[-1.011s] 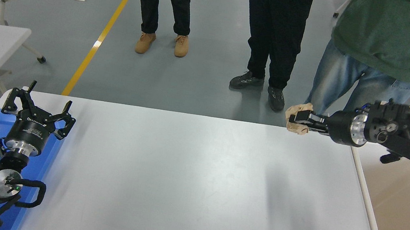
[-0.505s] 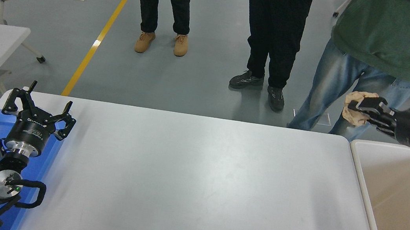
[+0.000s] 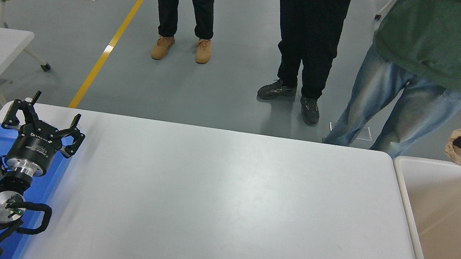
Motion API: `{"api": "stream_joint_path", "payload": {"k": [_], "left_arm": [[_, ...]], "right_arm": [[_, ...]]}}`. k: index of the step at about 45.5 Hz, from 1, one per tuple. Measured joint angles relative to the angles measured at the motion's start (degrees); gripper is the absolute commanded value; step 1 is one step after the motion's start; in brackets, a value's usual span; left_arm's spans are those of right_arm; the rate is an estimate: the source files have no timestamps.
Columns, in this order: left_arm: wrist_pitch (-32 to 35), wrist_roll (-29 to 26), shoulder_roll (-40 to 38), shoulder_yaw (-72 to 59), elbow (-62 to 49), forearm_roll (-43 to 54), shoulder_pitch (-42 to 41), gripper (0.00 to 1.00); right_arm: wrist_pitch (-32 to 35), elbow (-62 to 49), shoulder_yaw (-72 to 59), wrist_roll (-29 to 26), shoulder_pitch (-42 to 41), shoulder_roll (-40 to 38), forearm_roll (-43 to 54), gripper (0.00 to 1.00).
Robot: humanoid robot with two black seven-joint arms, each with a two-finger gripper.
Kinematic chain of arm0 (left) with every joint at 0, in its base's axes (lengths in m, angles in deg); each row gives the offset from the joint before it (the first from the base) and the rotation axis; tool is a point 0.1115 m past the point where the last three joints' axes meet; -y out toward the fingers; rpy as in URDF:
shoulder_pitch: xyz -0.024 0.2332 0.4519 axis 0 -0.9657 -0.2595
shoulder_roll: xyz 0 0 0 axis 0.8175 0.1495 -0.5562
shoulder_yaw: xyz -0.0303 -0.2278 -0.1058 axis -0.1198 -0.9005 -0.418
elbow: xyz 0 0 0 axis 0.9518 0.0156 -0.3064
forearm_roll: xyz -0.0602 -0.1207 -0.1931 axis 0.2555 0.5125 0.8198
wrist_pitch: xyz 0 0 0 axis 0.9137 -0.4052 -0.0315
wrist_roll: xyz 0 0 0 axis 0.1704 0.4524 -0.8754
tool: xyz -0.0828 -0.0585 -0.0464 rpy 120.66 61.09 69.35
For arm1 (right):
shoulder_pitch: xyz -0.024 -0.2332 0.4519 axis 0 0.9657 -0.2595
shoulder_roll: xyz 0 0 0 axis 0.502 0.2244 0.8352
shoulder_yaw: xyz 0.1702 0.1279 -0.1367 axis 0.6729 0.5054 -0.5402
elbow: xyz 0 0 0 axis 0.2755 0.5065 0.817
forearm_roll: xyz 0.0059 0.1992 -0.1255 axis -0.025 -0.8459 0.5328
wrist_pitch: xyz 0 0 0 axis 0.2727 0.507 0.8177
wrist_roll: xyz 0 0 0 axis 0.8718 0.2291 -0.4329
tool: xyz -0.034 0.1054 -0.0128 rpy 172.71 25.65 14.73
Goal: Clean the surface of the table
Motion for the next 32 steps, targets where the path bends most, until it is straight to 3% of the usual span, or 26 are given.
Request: {"api": "stream_joint_path", "payload": {"k": [32], "left_arm": [[0.0, 0.0, -0.01, 0.0, -0.01, 0.0, -0.02, 0.99]], "right_arm": [[-4.28, -31.64, 0.7, 1.16, 14.63, 16.36, -5.03, 0.0]]}}
